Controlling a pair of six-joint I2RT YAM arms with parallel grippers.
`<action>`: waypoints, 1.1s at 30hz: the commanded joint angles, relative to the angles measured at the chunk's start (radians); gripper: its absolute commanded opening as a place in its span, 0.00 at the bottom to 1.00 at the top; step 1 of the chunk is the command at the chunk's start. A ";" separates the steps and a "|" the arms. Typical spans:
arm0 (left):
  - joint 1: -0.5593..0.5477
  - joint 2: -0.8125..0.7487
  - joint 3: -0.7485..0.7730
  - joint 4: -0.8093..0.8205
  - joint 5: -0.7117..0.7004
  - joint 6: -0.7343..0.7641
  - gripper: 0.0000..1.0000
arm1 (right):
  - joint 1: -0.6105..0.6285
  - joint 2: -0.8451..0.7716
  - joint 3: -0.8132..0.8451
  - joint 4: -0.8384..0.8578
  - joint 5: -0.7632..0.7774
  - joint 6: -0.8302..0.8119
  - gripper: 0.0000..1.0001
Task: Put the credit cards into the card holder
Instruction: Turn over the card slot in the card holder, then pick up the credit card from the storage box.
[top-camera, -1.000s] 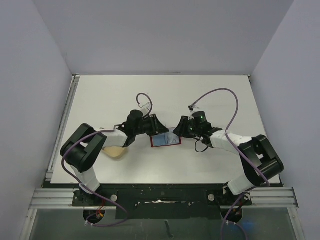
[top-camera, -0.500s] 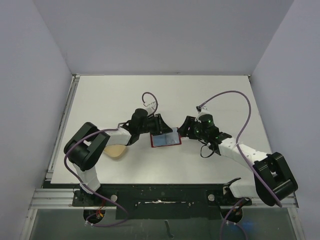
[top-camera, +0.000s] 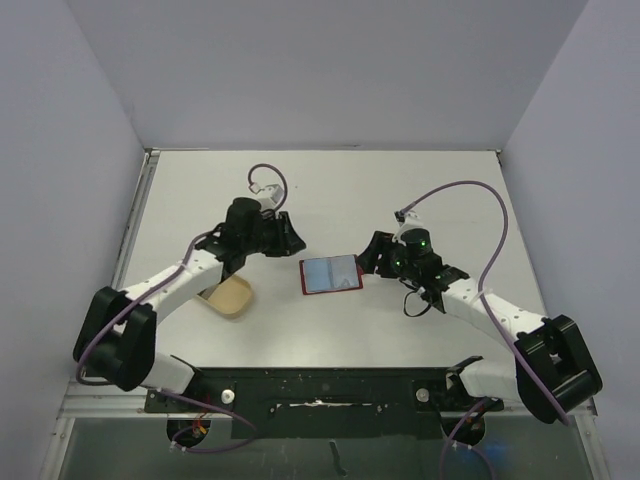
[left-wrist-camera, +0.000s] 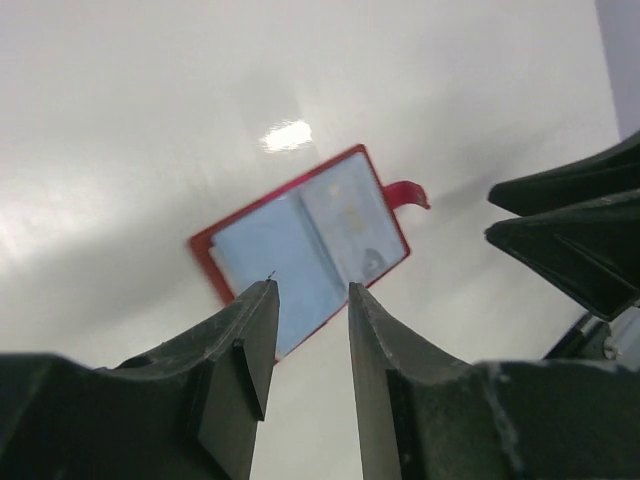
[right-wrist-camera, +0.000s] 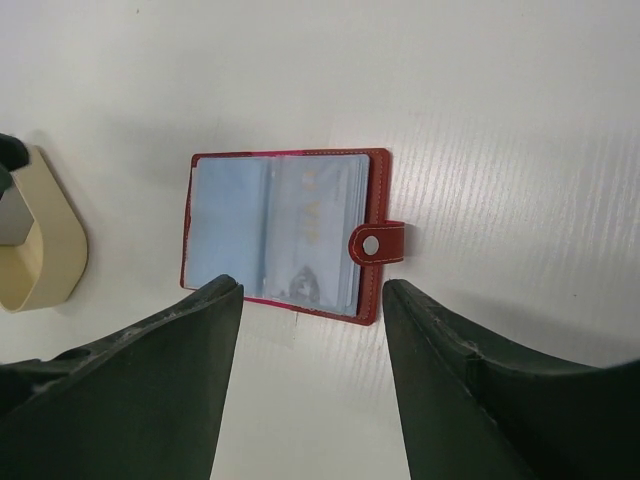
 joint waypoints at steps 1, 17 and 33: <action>0.079 -0.166 0.064 -0.294 -0.150 0.163 0.33 | 0.000 -0.046 0.023 0.020 0.003 -0.025 0.59; 0.166 -0.419 0.112 -0.712 -0.567 0.555 0.56 | -0.004 -0.033 0.043 -0.017 0.002 -0.051 0.59; 0.198 -0.283 -0.053 -0.534 -0.592 0.743 0.55 | -0.010 0.024 0.092 -0.032 -0.045 -0.073 0.59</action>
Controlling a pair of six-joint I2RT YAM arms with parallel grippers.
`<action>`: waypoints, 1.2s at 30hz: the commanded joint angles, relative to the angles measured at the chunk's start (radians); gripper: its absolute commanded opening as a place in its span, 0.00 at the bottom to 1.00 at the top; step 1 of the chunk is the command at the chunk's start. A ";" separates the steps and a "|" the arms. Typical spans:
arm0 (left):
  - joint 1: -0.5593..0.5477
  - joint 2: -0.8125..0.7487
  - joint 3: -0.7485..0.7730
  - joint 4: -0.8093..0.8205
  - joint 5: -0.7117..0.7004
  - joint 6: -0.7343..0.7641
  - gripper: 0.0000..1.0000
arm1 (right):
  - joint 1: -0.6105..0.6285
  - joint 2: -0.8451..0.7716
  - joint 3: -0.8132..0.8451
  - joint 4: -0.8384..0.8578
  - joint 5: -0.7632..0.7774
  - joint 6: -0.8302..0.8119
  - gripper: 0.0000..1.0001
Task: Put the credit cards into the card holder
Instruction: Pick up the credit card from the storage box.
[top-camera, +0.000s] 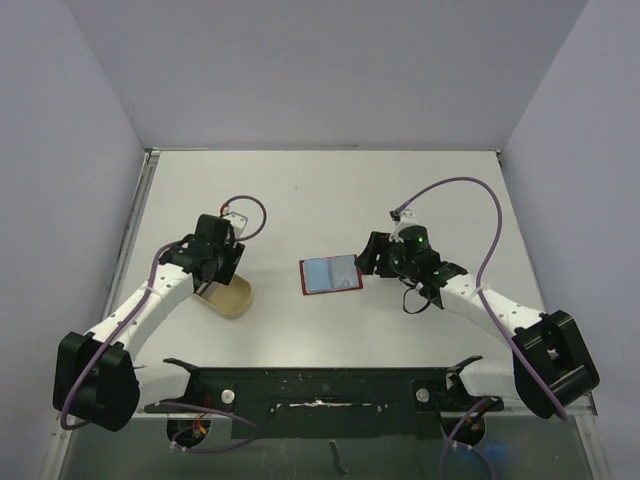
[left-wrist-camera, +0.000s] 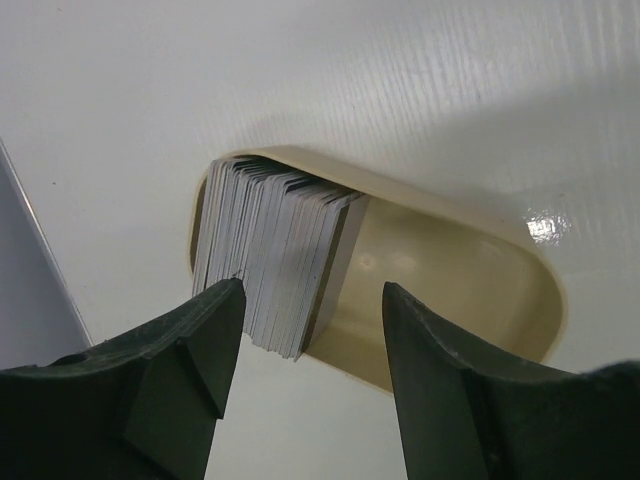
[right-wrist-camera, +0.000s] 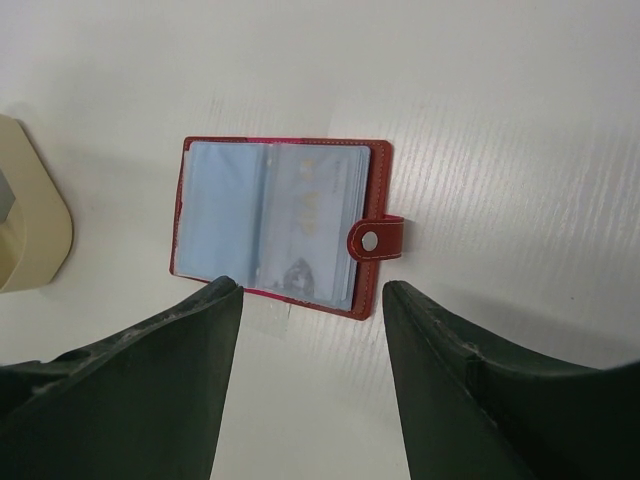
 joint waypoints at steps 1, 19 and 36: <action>0.013 0.011 -0.032 0.114 0.029 0.068 0.54 | -0.009 0.005 0.063 0.012 -0.021 -0.027 0.59; 0.013 0.100 -0.066 0.160 -0.052 0.080 0.49 | -0.023 -0.025 0.029 0.038 -0.035 -0.018 0.59; 0.011 0.151 -0.056 0.147 -0.153 0.079 0.39 | -0.041 -0.044 0.017 0.049 -0.056 -0.017 0.60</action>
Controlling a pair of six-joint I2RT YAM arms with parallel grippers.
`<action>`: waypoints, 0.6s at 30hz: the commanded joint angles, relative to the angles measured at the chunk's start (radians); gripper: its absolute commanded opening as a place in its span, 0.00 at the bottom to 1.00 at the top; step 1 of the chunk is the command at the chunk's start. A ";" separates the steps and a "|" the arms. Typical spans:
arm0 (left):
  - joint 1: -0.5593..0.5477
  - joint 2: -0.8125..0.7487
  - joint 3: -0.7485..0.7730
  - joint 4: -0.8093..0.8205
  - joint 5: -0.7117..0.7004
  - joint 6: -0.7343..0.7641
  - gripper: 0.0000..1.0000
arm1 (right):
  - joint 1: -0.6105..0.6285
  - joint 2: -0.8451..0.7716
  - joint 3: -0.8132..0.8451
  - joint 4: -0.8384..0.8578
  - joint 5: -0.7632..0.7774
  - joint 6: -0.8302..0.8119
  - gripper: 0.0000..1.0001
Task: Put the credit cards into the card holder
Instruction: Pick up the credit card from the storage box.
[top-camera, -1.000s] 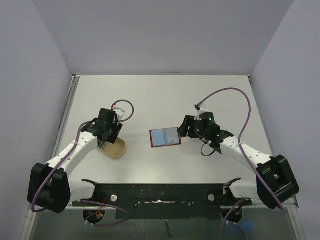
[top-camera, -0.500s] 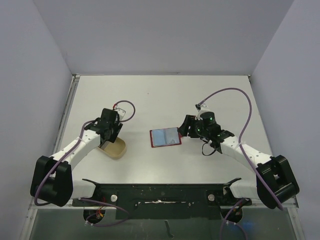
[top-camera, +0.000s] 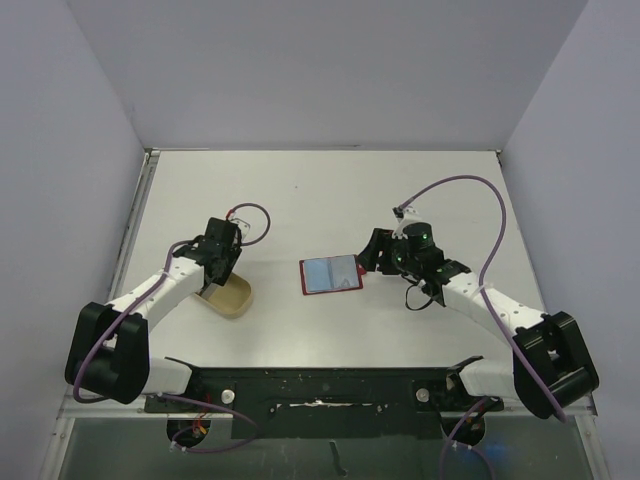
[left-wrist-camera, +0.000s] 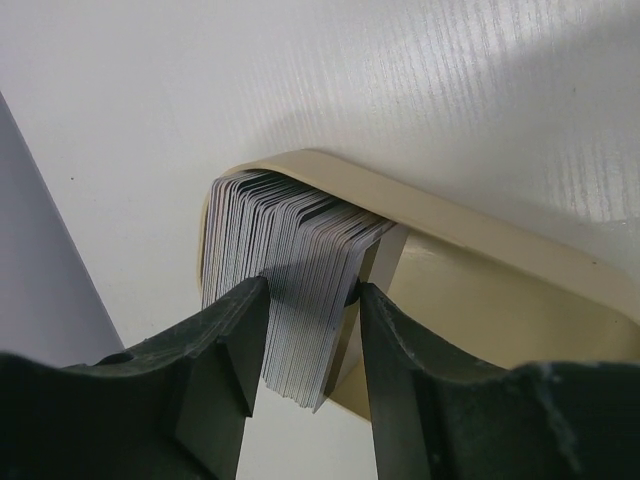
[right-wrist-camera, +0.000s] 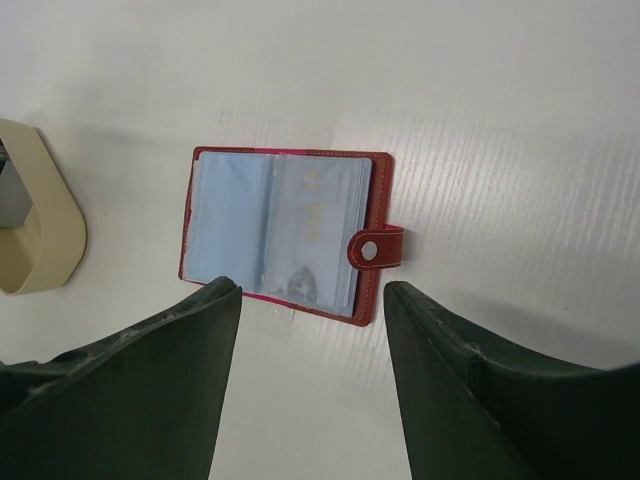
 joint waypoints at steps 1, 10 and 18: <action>0.005 0.001 0.017 0.031 -0.047 0.007 0.38 | -0.009 -0.047 0.000 0.055 -0.008 -0.010 0.60; -0.008 -0.008 0.035 0.006 -0.061 0.005 0.30 | -0.008 -0.049 -0.004 0.061 -0.012 -0.008 0.60; -0.021 -0.012 0.051 -0.016 -0.071 0.000 0.25 | -0.010 -0.041 0.002 0.064 -0.019 -0.008 0.60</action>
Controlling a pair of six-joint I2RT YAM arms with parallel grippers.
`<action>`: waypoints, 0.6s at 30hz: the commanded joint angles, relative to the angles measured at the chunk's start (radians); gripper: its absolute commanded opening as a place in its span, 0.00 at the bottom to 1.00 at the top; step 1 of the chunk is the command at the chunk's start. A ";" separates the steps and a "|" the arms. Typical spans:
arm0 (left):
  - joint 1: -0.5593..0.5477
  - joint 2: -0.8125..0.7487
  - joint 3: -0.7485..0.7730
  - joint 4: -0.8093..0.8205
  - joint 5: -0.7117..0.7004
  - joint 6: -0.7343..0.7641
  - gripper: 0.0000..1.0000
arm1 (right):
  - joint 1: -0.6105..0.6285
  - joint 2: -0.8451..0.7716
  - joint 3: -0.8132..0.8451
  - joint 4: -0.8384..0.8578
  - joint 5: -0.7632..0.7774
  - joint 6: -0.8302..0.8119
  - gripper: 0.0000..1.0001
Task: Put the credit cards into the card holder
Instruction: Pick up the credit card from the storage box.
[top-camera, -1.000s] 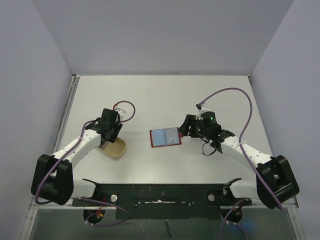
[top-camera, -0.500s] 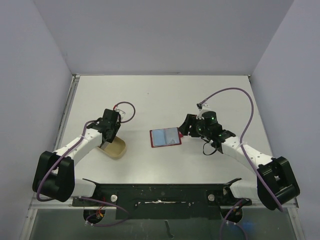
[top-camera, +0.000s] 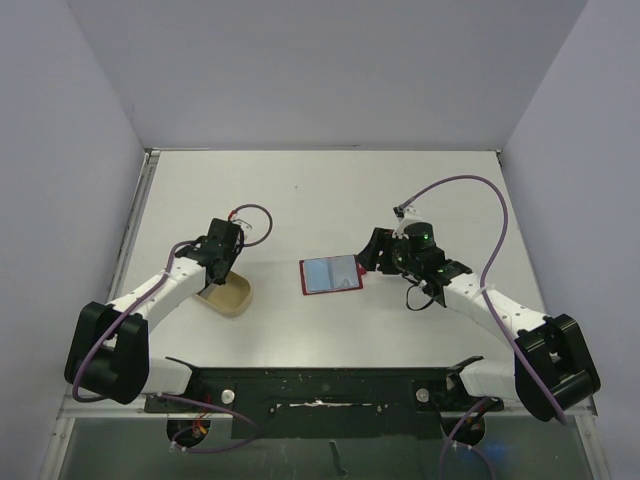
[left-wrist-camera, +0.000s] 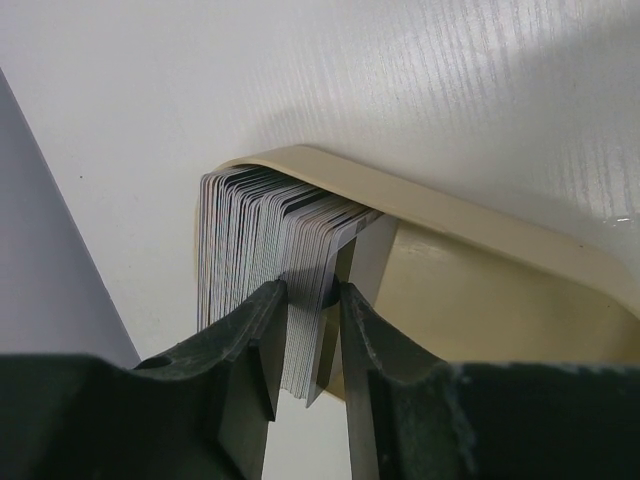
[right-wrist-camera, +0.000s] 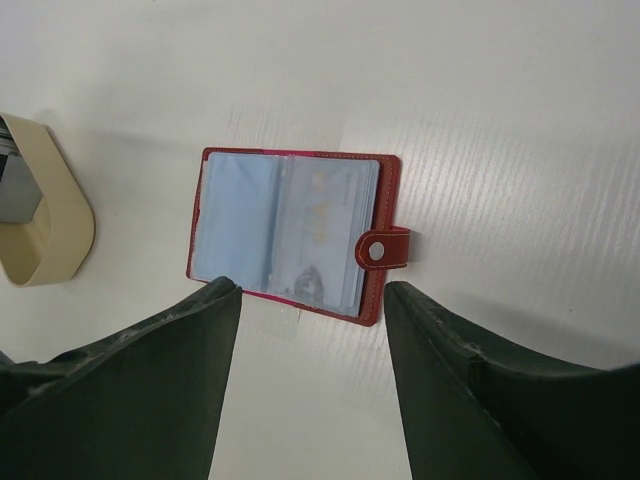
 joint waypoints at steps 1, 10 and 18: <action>-0.004 -0.014 0.050 -0.008 -0.045 0.001 0.25 | -0.008 -0.025 0.002 0.064 -0.011 -0.008 0.60; -0.007 -0.038 0.067 -0.024 -0.028 -0.010 0.20 | -0.007 -0.031 -0.005 0.064 -0.011 -0.005 0.60; -0.012 -0.051 0.075 -0.038 -0.023 -0.015 0.11 | -0.007 -0.032 -0.003 0.064 -0.016 0.003 0.60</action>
